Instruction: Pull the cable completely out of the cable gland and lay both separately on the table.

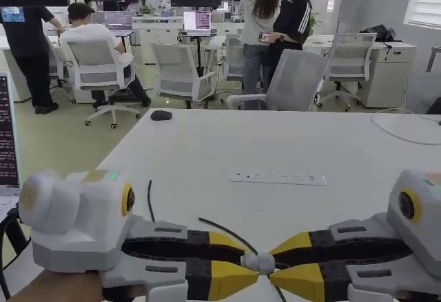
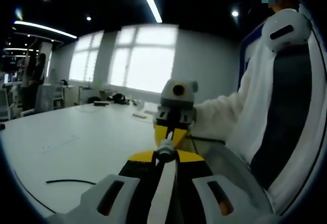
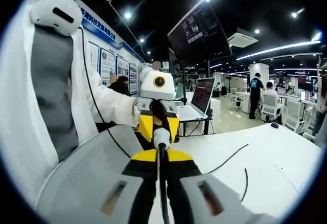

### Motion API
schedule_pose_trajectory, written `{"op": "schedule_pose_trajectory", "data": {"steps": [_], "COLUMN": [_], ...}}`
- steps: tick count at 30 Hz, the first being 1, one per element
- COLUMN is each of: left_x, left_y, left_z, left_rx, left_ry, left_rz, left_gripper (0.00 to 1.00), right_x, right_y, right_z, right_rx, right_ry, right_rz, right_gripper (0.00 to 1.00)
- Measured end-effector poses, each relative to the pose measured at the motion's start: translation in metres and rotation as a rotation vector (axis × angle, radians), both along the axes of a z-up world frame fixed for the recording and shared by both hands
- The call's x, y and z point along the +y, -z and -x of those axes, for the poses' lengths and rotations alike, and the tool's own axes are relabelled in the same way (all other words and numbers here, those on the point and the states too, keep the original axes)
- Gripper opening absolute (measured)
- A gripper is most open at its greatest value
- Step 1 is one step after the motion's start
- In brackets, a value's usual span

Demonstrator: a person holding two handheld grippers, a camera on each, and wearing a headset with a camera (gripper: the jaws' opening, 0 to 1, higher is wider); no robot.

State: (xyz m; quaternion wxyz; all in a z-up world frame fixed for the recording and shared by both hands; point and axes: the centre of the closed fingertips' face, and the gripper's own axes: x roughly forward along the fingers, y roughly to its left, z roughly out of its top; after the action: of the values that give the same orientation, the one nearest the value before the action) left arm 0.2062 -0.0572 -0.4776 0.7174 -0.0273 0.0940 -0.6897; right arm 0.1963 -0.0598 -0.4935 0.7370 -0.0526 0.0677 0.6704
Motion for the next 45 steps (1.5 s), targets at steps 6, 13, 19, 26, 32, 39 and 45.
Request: {"op": "schedule_pose_trajectory", "data": {"steps": [6, 13, 19, 26, 32, 39, 45], "left_x": [0.0, -0.011, -0.011, -0.009, -0.008, -0.003, -0.001], "left_y": [-0.002, 0.001, -0.003, -0.002, 0.002, 0.009, 0.016], "left_z": [-0.007, -0.004, -0.001, -0.002, -0.003, -0.005, -0.006], "left_rx": [-0.054, -0.025, 0.007, 0.023, 0.031, 0.042, 0.051], "left_ry": [-0.031, -0.026, -0.026, -0.043, -0.042, -0.049, -0.051], "left_rz": [0.022, 0.068, 0.132, 0.141, 0.121, 0.096, 0.074], "left_gripper": [0.19, 0.35, 0.17, 0.17, 0.16, 0.16, 0.16], "right_x": [0.0, 0.002, 0.005, 0.011, 0.008, -0.009, -0.03], "right_y": [-0.001, -0.009, -0.005, -0.001, 0.004, 0.023, 0.049], "right_z": [-0.001, -0.003, -0.001, 0.0, -0.001, -0.003, -0.006], "right_rx": [0.011, 0.033, 0.046, 0.053, 0.06, 0.04, 0.041], "right_ry": [0.023, 0.02, 0.015, 0.007, 0.006, 0.019, 0.051], "right_rz": [-0.049, -0.1, -0.089, -0.074, -0.046, 0.046, 0.128], "right_gripper": [0.02, 0.02, 0.02, 0.02, 0.02, 0.02, 0.02]}}
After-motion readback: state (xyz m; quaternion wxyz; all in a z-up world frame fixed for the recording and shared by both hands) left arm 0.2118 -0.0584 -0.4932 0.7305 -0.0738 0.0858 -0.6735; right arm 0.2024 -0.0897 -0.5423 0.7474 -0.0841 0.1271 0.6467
